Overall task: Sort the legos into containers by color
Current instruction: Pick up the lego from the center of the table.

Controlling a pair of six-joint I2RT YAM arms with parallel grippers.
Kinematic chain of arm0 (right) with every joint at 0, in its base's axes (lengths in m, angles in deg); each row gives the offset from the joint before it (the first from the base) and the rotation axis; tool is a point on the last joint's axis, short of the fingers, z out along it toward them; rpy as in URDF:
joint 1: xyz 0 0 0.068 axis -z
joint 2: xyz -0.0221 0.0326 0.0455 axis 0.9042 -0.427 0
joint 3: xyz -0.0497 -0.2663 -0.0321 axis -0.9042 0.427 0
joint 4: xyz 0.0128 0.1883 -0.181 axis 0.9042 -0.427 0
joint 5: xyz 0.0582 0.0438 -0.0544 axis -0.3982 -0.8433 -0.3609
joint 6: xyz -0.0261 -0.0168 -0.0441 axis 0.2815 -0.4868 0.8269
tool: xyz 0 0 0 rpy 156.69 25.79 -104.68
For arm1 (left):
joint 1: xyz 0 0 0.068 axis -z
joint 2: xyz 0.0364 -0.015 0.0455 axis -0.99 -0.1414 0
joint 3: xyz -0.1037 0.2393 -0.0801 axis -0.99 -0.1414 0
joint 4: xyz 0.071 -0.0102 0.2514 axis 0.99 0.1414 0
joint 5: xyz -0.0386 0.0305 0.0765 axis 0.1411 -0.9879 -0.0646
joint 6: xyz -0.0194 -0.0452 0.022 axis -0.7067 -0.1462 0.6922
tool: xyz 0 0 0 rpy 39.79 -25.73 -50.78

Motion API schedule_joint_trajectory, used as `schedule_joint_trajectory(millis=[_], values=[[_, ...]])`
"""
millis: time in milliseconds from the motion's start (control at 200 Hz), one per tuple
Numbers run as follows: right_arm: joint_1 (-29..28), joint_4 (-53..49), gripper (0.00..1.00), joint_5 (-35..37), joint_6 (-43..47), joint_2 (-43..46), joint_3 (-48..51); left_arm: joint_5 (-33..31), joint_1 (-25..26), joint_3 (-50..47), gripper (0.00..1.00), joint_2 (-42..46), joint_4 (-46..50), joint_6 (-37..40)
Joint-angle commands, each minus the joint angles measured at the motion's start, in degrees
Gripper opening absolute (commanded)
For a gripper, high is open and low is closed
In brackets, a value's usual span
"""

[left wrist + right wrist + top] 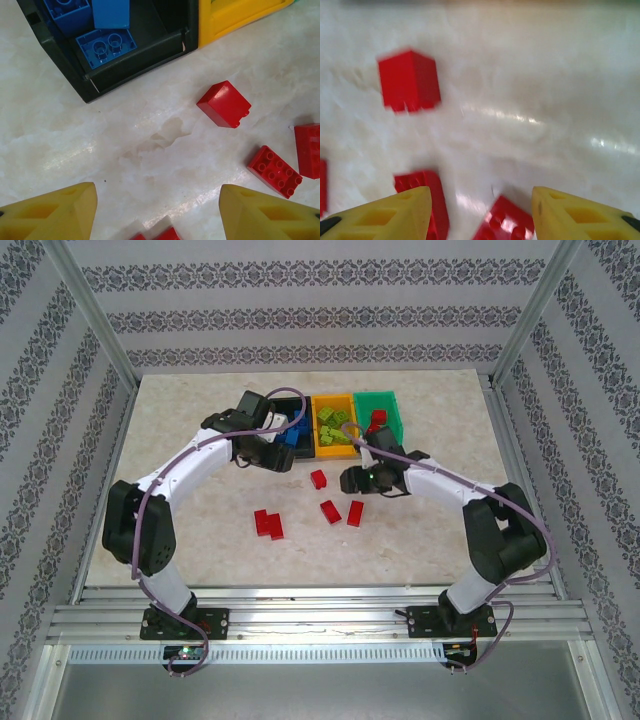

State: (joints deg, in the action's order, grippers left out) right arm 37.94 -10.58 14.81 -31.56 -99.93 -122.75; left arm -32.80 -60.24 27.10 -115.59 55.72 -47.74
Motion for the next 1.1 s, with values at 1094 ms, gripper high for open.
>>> schedule_joint_trajectory(millis=[1094], values=[[1.1,-5.4,0.29,7.2,3.9,-1.6,-3.8,0.8,-0.8,-0.2,0.65,1.0,-0.6,0.3]])
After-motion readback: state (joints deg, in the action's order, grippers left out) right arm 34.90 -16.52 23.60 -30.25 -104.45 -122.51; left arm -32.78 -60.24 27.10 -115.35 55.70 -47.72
